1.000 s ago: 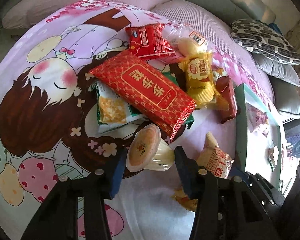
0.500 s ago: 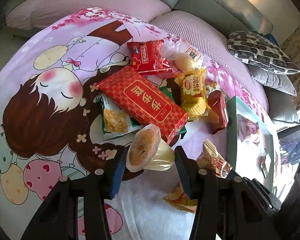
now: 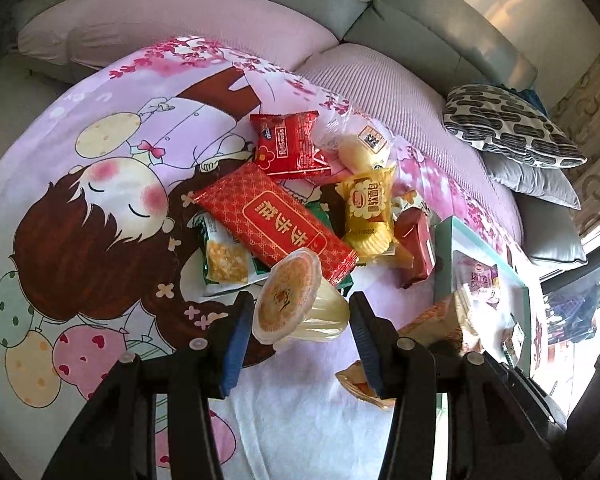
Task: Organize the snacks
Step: 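Lift the pudding cup and yellow bag and carry them over the tray, then lower the pudding cup into the tray and open left gripper while right gripper releases yellow bag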
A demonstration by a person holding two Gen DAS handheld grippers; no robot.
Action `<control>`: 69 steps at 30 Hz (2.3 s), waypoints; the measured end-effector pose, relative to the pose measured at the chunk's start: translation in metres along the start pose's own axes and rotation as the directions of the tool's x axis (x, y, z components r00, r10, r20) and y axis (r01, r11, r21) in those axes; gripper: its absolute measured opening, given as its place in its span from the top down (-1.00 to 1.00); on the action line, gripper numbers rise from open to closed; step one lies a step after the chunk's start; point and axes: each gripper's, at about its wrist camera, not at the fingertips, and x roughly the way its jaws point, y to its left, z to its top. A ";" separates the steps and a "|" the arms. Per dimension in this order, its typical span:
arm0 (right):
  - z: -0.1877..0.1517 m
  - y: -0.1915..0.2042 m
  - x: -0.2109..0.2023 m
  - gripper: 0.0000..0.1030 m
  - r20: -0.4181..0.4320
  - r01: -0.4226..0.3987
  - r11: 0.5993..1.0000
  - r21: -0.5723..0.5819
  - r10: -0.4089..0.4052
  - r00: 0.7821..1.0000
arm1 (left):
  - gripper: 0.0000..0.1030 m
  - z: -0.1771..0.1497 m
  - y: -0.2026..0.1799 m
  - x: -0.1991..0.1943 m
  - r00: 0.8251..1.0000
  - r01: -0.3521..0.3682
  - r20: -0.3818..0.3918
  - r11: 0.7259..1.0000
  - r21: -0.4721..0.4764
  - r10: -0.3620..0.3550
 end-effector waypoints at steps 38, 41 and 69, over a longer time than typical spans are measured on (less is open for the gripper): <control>-0.008 -0.184 -0.134 0.25 0.173 0.253 0.871 0.420 -0.350 0.921 | 0.02 -0.059 -0.184 0.027 0.984 0.180 -0.079 0.880 0.440 -0.162; -0.010 -0.190 -0.130 0.25 0.145 0.260 0.866 0.427 -0.350 0.926 | 0.02 -0.063 -0.189 0.037 0.984 0.176 -0.102 0.876 0.449 -0.145; -0.030 -0.219 -0.075 0.25 -0.006 0.207 0.849 0.486 -0.233 0.972 | 0.02 -0.081 -0.194 0.073 0.986 0.116 -0.161 0.864 0.490 -0.041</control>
